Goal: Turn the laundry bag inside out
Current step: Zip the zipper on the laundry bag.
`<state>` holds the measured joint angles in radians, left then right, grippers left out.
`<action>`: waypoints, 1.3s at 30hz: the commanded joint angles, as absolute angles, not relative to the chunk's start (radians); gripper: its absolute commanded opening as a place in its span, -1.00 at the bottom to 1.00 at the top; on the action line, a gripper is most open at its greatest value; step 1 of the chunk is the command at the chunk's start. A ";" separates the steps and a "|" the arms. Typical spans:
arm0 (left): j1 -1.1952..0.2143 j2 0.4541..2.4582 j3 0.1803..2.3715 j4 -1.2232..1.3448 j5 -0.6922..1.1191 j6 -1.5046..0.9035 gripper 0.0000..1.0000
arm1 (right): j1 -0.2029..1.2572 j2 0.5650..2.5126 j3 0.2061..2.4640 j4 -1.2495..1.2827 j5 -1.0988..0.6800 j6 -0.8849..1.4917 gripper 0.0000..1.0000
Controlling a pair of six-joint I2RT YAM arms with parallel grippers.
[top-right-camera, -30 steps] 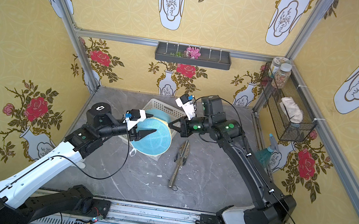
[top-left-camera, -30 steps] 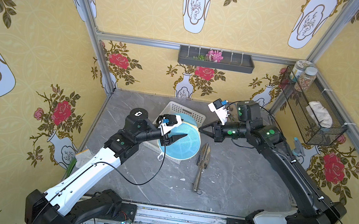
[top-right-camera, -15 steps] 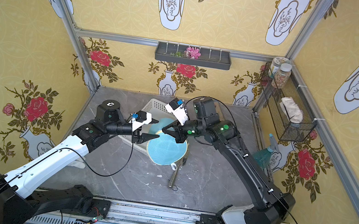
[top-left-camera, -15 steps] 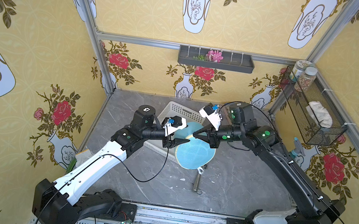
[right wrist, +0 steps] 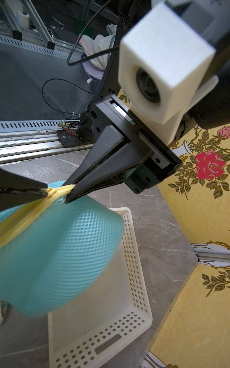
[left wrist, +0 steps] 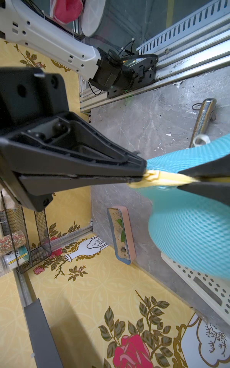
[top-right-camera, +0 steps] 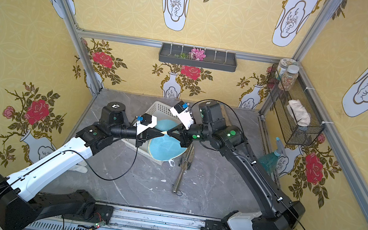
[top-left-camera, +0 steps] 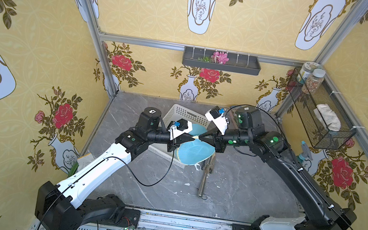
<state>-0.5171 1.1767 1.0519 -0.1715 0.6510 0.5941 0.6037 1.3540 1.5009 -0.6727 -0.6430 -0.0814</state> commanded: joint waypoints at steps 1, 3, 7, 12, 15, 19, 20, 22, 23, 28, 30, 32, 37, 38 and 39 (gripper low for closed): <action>-0.516 1.162 1.050 -0.176 0.635 0.602 -1.00 | 0.576 1.329 1.481 -0.621 -0.584 -0.029 -1.00; -0.515 1.146 1.041 -0.168 0.625 0.600 -1.00 | 0.539 1.309 1.457 -0.614 -0.578 0.007 -1.00; -0.513 1.097 1.002 -0.112 0.603 0.580 -1.00 | 0.435 1.245 1.373 -0.591 -0.556 0.088 -1.00; -0.485 1.004 0.899 0.100 0.605 0.465 -1.00 | 0.352 1.191 1.278 -0.566 -0.572 0.147 -1.00; -0.482 0.954 0.803 0.345 0.576 0.364 -1.00 | 0.348 1.188 1.274 -0.550 -0.575 0.158 -1.00; -0.483 0.995 0.835 0.285 0.593 0.375 -1.00 | 0.358 1.222 1.348 -0.546 -0.605 0.149 -1.00; -0.483 1.010 0.838 0.269 0.585 0.384 -1.00 | 0.376 1.232 1.375 -0.548 -0.605 0.140 -1.00; -0.486 1.030 0.836 0.249 0.574 0.390 -0.67 | 0.428 1.255 1.422 -0.573 -0.562 0.104 -1.00; -0.486 1.038 0.835 0.234 0.572 0.397 -0.46 | 0.455 1.270 1.450 -0.588 -0.543 0.084 -1.00; -0.490 1.069 0.860 0.135 0.554 0.437 0.24 | 0.531 1.331 1.522 -0.652 -0.488 0.012 -1.00; -0.492 1.065 0.862 0.126 0.551 0.446 0.32 | 0.548 1.345 1.531 -0.665 -0.482 -0.006 -1.00; -0.492 1.065 0.868 0.117 0.560 0.452 0.34 | 0.566 1.354 1.537 -0.675 -0.482 -0.021 -1.00; -0.502 1.100 0.899 0.089 0.617 0.460 0.36 | 0.618 1.375 1.554 -0.689 -0.473 -0.050 -1.00; -0.505 1.110 0.906 0.085 0.629 0.459 0.36 | 0.626 1.378 1.557 -0.690 -0.470 -0.055 -1.00; -0.506 1.119 0.913 0.080 0.644 0.456 0.36 | 0.633 1.382 1.560 -0.693 -0.468 -0.056 -1.00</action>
